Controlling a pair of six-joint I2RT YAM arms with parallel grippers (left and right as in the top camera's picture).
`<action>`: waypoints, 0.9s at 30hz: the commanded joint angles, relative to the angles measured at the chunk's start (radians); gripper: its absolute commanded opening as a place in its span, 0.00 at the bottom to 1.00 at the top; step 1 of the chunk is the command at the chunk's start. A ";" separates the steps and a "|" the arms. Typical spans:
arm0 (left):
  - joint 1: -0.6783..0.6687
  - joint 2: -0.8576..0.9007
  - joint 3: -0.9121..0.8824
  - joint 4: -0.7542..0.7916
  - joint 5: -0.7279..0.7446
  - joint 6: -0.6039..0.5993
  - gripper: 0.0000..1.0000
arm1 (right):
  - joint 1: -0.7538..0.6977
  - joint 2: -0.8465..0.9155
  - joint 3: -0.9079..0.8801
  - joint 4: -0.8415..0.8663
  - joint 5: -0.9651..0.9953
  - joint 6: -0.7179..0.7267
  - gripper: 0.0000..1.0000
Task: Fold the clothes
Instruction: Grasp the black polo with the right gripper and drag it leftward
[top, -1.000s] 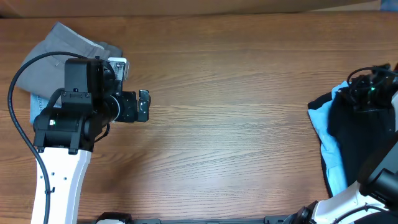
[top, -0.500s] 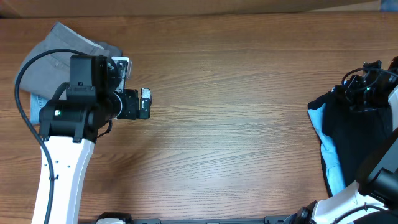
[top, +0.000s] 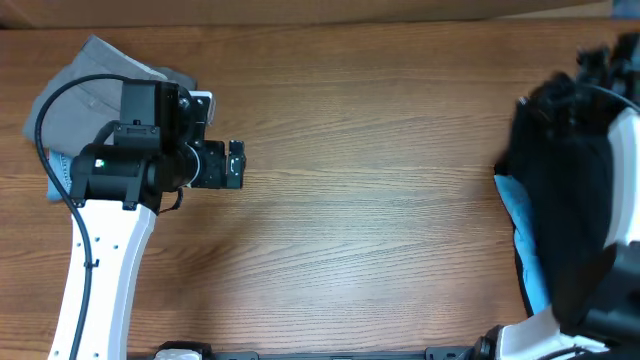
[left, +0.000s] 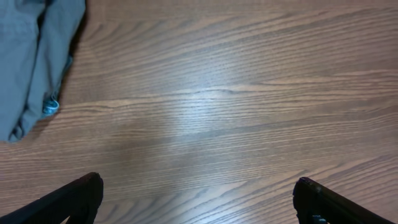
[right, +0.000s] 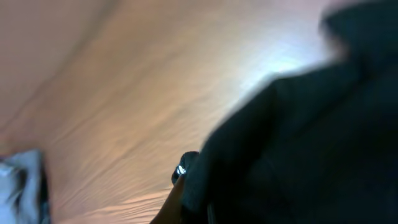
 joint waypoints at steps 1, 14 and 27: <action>0.006 -0.045 0.089 -0.025 0.000 0.016 1.00 | 0.164 -0.069 0.105 0.010 -0.054 0.048 0.04; 0.006 -0.069 0.448 -0.269 -0.203 -0.026 1.00 | 0.933 -0.051 0.124 0.088 0.180 0.200 0.35; 0.004 -0.062 0.509 -0.295 -0.064 -0.022 1.00 | 0.842 -0.214 0.125 0.040 0.378 0.251 0.72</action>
